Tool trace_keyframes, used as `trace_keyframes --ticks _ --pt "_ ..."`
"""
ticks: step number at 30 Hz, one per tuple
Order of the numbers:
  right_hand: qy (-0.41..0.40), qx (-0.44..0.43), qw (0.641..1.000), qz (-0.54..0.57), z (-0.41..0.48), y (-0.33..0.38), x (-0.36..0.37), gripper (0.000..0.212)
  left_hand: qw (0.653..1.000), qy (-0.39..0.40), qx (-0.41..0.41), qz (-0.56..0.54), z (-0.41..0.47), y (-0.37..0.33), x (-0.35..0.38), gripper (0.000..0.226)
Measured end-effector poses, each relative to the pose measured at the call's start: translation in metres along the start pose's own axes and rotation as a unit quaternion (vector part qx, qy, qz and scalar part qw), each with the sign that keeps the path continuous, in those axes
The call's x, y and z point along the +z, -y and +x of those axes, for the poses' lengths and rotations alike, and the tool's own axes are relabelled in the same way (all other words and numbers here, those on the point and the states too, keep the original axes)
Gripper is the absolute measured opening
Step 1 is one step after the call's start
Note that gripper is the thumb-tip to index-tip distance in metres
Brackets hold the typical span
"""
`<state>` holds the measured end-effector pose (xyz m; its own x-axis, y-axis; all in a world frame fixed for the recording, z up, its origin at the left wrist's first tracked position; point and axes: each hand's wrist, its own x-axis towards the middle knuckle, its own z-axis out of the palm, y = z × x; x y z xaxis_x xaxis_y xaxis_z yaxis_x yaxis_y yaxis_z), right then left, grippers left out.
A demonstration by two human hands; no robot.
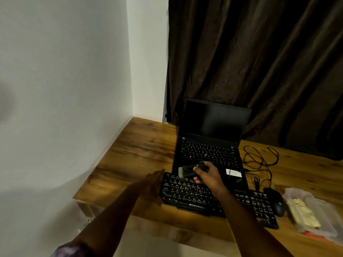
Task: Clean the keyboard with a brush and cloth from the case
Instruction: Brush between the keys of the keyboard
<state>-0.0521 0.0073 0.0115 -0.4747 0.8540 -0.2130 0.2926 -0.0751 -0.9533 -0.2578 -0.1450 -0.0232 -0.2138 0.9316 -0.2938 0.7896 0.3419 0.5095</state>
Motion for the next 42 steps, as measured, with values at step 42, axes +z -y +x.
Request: trace_keyframes --ticks 42 --pt "-0.029 0.024 0.975 -0.219 0.019 0.031 0.027 0.061 0.998 0.063 0.001 0.014 -0.002 -0.002 -0.014 0.144"
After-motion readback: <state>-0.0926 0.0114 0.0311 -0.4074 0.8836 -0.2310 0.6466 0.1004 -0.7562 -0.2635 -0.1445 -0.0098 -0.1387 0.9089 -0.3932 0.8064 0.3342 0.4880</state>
